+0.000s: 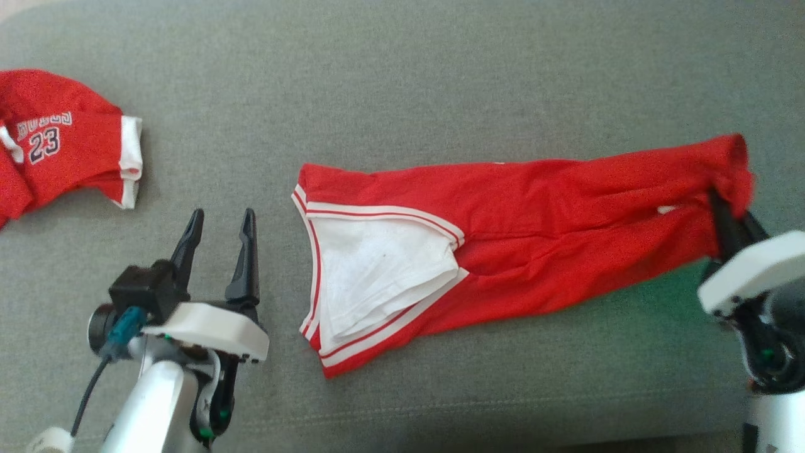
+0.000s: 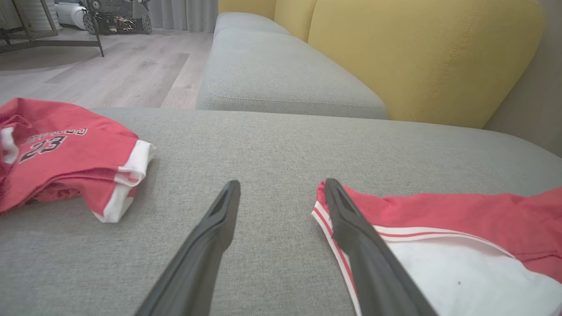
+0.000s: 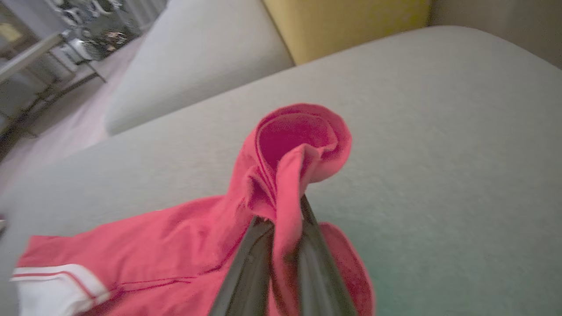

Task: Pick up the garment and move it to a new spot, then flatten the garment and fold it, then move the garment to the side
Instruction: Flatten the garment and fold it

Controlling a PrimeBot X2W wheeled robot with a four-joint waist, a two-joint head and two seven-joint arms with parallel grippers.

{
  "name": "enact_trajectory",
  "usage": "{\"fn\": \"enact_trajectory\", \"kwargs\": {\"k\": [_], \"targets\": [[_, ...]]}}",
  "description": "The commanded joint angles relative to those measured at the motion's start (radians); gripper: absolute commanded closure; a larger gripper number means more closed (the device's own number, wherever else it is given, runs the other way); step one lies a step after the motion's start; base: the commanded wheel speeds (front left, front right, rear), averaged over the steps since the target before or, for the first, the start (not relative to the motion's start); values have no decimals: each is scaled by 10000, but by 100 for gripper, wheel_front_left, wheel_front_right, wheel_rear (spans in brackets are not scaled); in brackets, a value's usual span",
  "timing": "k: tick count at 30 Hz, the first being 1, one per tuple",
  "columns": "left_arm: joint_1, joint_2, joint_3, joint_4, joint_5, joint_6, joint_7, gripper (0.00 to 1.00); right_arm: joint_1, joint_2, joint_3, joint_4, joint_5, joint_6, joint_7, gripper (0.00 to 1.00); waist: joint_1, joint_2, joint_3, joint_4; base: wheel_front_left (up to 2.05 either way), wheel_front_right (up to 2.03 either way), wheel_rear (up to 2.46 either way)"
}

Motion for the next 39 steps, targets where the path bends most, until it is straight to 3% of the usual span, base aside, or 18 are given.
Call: {"fn": "enact_trajectory", "kwargs": {"k": [1,6,11,22,31,32,33,34,39], "targets": [[-61,246,325,-293,-51,81,-89,0,-119,-92,714,-863,464,-7,295,100,0,0,-270,-24,0,0,0],[84,213,201,-332,-55,127,-19,0,-153,-54,2168,-1618,1612,-7,953,100,0,0,-651,126,0,0,0],[167,213,110,-350,-59,134,17,0,-222,-49,3571,-1369,2362,-7,813,100,0,0,-836,352,0,0,0],[99,59,-234,-297,-57,62,47,0,-1661,-46,7426,2038,4923,-7,-1698,100,0,0,-724,1415,0,0,0],[-244,-87,-332,-165,-68,-14,-49,0,-3291,-46,9345,4745,5836,-7,-3273,100,0,0,-135,1925,0,0,0],[-281,-95,-328,-152,-69,-21,-61,0,-3424,-46,9490,4938,5964,-7,-3420,93,0,0,-79,1935,0,0,0],[-313,-97,-317,-142,-70,-25,-73,0,-3552,-46,9639,5117,6060,-7,-3548,58,0,0,-26,1928,0,0,0],[-338,-94,-301,-128,-72,-27,-85,0,-3671,-46,9789,5270,6159,-7,-3659,0,0,0,10,1911,0,0,0],[-418,-49,-228,-61,-59,-23,-128,0,-4233,-46,10473,5427,6601,-7,-4411,0,0,0,111,1698,0,0,0]]}}
